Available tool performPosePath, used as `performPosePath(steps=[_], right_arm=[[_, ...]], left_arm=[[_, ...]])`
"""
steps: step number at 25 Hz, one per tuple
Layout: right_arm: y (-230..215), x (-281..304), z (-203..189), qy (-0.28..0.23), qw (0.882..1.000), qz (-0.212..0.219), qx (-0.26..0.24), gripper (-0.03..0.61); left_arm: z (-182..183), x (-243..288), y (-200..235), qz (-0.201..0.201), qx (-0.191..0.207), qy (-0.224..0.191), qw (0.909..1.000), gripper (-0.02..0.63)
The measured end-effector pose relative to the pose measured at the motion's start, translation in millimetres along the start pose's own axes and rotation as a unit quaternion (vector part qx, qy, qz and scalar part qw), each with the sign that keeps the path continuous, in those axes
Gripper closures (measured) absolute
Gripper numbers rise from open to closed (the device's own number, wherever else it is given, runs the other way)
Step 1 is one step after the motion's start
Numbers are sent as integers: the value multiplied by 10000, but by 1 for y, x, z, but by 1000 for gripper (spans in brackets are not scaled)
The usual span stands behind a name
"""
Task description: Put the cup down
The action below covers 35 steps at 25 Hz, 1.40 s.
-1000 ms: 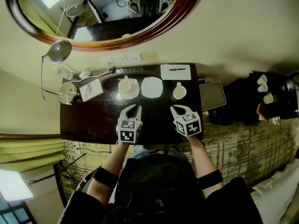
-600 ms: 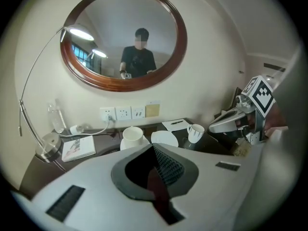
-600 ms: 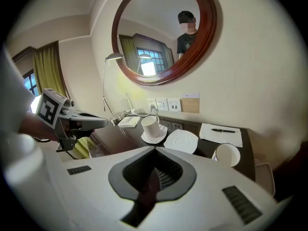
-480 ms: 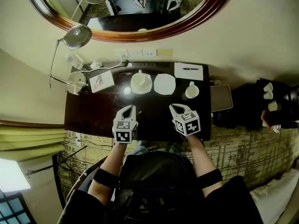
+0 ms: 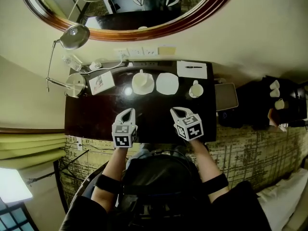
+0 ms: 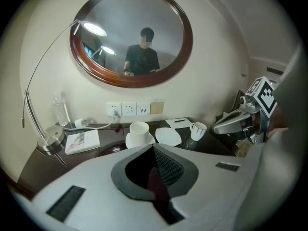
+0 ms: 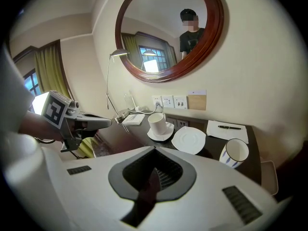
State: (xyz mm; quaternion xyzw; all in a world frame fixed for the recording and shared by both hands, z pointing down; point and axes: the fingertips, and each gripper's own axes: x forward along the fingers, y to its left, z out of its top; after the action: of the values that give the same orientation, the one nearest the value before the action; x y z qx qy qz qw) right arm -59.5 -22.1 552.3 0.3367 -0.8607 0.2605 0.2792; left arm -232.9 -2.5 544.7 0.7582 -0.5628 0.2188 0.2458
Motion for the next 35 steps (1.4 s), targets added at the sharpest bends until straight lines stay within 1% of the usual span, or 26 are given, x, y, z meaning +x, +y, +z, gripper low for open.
performPosePath(steps=[4, 7, 10, 13, 14, 15, 17, 19, 21, 22, 25, 29, 31, 35], right_arm=[[3, -1, 1, 3, 10000, 24, -41, 577], [3, 1, -2, 64, 10000, 43, -9, 577], [3, 1, -3, 103, 9999, 55, 30, 577], [1, 2, -3, 114, 9999, 65, 56, 577], [0, 3, -6, 143, 9998, 68, 82, 577], [-1, 3, -9, 177, 9998, 69, 114, 577], [-4, 6, -16, 202, 9997, 55, 156, 577], [-9, 7, -20, 201, 9996, 18, 181, 577], [-14, 7, -24, 244, 9994, -38, 256, 577], [-17, 7, -26, 273, 9992, -78, 298, 577], [-21, 7, -26, 309, 9986, -128, 417, 577], [-26, 11, -38, 402, 9975, -190, 548, 577], [-28, 12, -44, 433, 9970, -218, 601, 577], [-35, 14, -54, 490, 9961, -287, 680, 577]], left_arm=[[3, 5, 0, 77, -96, 1, 9999, 613], [-1, 13, 7, 258, -98, 104, 9996, 613], [-1, 21, 8, 296, -74, 198, 9993, 614], [3, 34, 5, 218, -39, 311, 9993, 570], [4, 40, 5, 179, -26, 360, 9992, 548], [6, 47, 4, 138, -26, 413, 9990, 505], [13, 61, 5, 77, -49, 486, 9988, 390], [19, 77, 10, 94, -73, 550, 9984, 308], [27, 93, 13, 99, -189, 673, 9975, 202], [31, 101, 15, 96, -257, 741, 9969, 163], [44, 128, 33, 219, -358, 823, 9957, 120], [52, 165, 48, 201, -329, 978, 9945, 84], [49, 180, 56, 277, -247, 1110, 9931, 75], [31, 204, 63, 332, -121, 1497, 9881, 64]])
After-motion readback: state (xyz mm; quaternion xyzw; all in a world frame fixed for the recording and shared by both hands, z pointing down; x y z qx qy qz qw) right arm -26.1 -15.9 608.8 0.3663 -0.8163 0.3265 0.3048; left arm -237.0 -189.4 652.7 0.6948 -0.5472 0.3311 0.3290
